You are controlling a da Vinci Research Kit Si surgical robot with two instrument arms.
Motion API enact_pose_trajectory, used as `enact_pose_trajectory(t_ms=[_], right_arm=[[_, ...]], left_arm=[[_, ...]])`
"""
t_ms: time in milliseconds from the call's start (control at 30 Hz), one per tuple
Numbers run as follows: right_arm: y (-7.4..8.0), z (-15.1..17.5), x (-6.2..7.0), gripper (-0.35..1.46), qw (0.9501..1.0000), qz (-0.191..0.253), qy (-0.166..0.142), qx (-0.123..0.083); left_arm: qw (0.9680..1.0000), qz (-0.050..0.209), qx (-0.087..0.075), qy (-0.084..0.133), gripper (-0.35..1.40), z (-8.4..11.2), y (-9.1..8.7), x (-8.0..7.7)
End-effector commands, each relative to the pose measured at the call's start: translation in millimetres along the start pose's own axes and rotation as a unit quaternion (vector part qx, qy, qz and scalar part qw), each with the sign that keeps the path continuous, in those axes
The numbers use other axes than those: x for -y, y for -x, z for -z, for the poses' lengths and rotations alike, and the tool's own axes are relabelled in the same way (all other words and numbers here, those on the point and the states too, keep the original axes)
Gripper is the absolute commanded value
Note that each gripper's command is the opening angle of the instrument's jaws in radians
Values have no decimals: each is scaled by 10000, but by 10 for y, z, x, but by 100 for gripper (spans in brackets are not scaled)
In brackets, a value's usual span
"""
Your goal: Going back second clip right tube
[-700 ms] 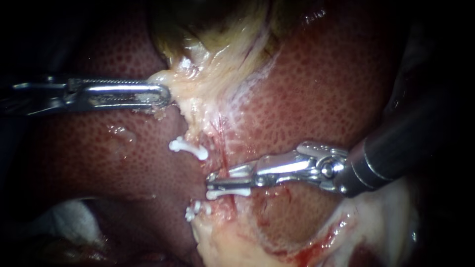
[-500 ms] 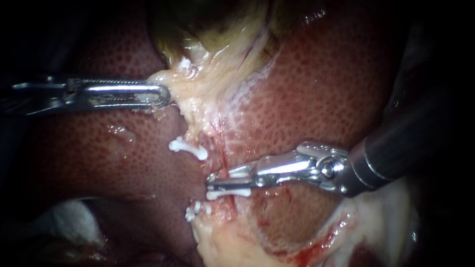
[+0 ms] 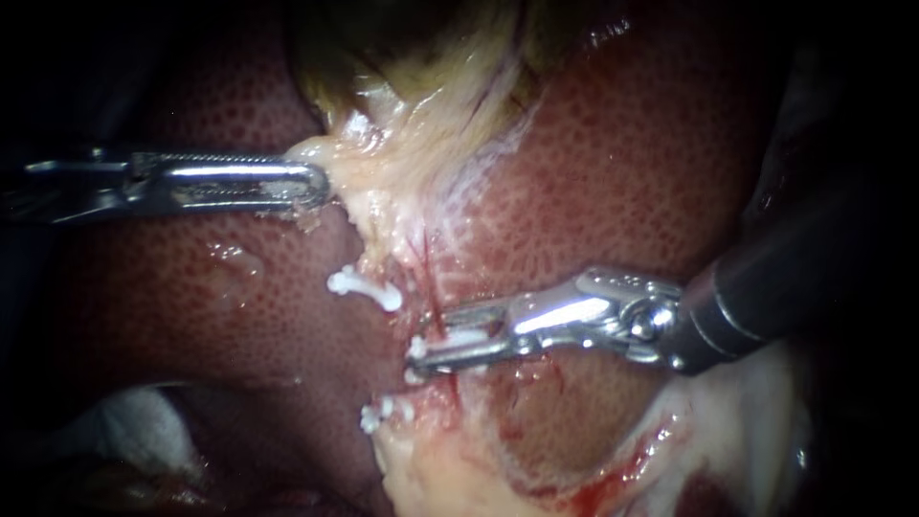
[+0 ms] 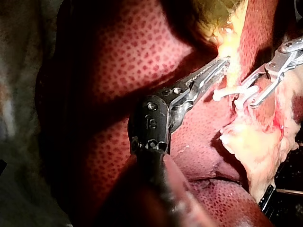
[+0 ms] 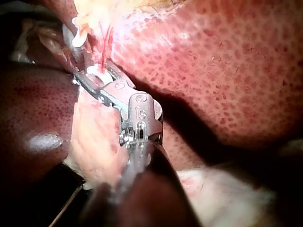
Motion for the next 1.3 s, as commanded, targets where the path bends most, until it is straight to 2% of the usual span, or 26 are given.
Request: enact_pose_trajectory(t_ms=[33,167,367,533,833,1100,1300], right_arm=[[1,-1,-1,45,10000,84,42,-10],[0,0,-8,49,9997,150,201,-64],[0,11,-11,49,9994,283,205,-52],[-6,42,-2,49,9979,628,151,-6],[-33,113,21,49,9935,1137,45,52],[-56,144,41,49,9910,1336,93,48],[-57,152,44,49,9908,1345,103,48]], left_arm=[[10000,-1,1,2,-35,0,0,0],[10000,-2,1,1,-35,0,0,0],[10000,-4,1,0,-35,0,1,0],[10000,-5,2,4,-35,1,1,0],[10000,-7,2,5,-35,1,2,3],[10000,-10,1,1,-35,0,3,3],[10000,-33,-9,-25,-35,-9,11,7]])
